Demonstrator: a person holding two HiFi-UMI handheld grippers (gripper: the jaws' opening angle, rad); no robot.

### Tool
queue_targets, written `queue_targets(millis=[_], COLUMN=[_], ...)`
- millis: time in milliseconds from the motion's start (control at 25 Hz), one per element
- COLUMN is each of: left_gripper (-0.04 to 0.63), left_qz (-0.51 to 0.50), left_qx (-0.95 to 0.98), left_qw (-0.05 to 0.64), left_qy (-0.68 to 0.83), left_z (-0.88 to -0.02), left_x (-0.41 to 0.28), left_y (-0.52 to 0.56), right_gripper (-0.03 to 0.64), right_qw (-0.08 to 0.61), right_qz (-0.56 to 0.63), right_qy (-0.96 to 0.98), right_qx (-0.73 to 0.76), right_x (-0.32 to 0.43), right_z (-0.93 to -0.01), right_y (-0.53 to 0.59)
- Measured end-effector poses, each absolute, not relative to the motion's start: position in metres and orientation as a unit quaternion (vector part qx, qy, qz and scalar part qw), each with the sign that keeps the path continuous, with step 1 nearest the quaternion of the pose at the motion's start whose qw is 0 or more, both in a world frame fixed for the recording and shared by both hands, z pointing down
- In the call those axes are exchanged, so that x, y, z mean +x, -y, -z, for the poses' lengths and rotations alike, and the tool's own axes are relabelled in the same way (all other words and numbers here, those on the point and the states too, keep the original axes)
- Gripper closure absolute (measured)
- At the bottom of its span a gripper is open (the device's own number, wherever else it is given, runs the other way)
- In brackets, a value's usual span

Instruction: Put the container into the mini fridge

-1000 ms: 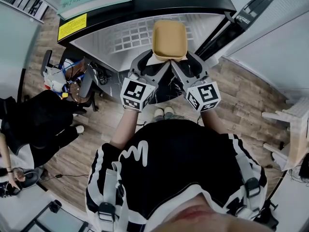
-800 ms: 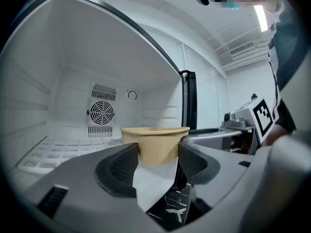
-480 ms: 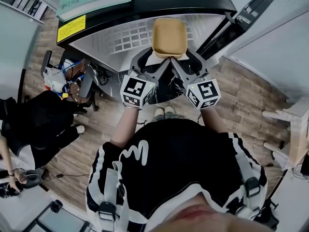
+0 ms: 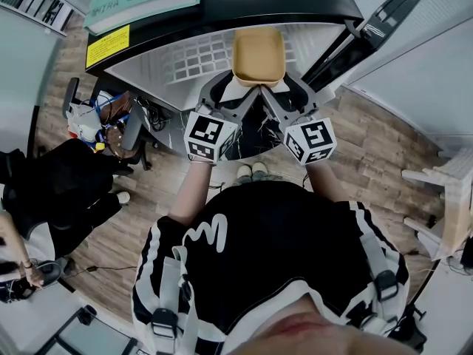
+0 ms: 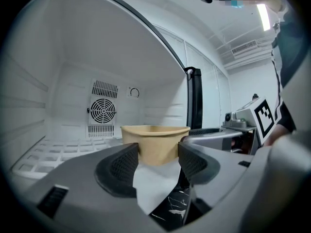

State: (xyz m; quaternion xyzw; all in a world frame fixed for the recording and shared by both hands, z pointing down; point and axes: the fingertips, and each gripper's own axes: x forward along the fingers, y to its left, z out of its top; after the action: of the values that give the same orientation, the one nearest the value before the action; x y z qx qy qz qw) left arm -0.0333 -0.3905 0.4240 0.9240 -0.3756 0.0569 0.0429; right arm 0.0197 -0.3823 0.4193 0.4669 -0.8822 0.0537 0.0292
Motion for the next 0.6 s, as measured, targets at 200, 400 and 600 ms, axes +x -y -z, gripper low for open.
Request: queue_targets(millis=[200,400,600], left_gripper=[0.332,0.333,0.333], left_qz=[-0.058,-0.062,-0.064], left_qx=[0.923,0.923,0.923], left_qw=[0.045,0.047,0.05], left_qy=[0.377,0.376,0.377], left_z=[-0.425,-0.426,-0.426], left_x=[-0.032,-0.032,-0.031], left_y=[0.394,0.398,0.402], right_gripper=[0.377,0.377,0.379], right_qw=[0.031,0.03,0.03], right_qz=[-0.055,-0.058,-0.06], right_qy=[0.882,0.881,0.88], right_qx=[0.467,0.469,0.47], right_x=[0.02,0.021,0.022], right_z=[-0.42,-0.421,-0.422], right_y=[0.386,0.39,0.394])
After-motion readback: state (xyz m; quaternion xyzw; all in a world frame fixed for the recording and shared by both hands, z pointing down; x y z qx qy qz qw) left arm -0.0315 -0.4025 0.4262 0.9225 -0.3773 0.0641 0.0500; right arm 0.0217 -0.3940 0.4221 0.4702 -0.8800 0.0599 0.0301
